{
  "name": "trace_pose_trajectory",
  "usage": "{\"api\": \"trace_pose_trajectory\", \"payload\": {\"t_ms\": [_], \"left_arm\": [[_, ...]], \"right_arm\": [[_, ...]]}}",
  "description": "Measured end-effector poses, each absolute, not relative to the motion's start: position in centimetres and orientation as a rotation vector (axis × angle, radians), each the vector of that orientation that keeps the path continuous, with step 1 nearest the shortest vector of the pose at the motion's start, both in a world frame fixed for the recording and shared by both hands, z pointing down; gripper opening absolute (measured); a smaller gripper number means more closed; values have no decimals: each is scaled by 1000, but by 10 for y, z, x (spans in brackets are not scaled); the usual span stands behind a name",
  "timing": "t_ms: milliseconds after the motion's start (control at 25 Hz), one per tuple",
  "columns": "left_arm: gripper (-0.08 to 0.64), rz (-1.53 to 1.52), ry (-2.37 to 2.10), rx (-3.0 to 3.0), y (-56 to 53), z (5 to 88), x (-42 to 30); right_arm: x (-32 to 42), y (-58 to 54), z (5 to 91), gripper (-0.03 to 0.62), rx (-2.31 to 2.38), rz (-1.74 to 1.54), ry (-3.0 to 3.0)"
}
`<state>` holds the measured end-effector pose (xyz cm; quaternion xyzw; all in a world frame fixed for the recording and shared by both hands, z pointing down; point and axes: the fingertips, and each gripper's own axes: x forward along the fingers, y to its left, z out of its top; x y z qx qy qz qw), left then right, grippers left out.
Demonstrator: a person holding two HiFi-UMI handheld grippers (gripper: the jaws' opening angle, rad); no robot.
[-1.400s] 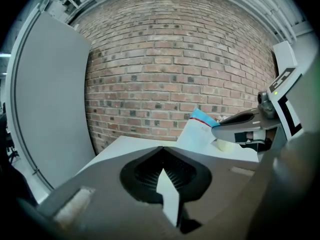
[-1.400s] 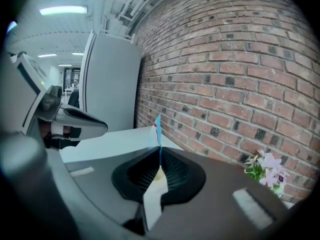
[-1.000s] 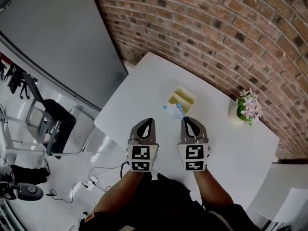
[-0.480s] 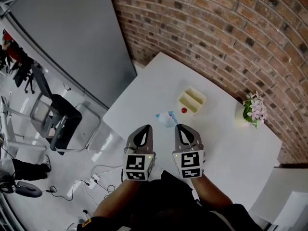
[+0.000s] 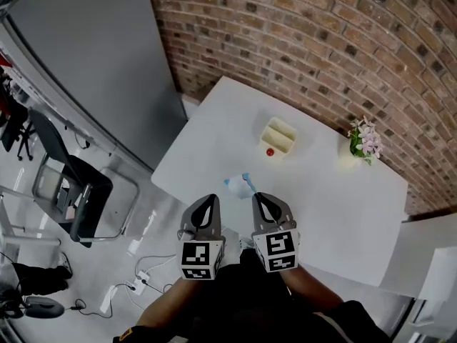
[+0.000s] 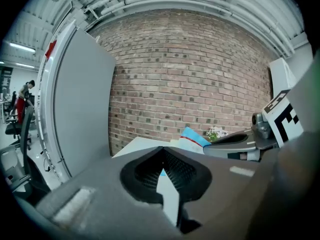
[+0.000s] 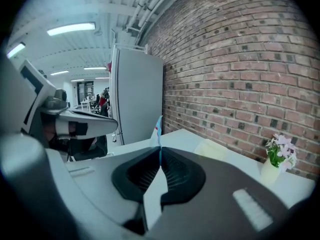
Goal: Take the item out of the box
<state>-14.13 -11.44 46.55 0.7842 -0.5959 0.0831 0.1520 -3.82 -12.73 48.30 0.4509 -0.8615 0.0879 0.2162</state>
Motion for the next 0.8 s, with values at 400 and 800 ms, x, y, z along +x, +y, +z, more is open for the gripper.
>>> {"api": "trace_pose_trajectory", "payload": {"t_ms": [400, 800], "left_arm": [[5, 229, -1570, 2358, -48, 460, -168], [5, 220, -1509, 2438, -15, 449, -151]], "right_arm": [[-58, -50, 473, 11, 1380, 285, -2347], [-42, -8, 461, 9, 1425, 317, -2354]]}}
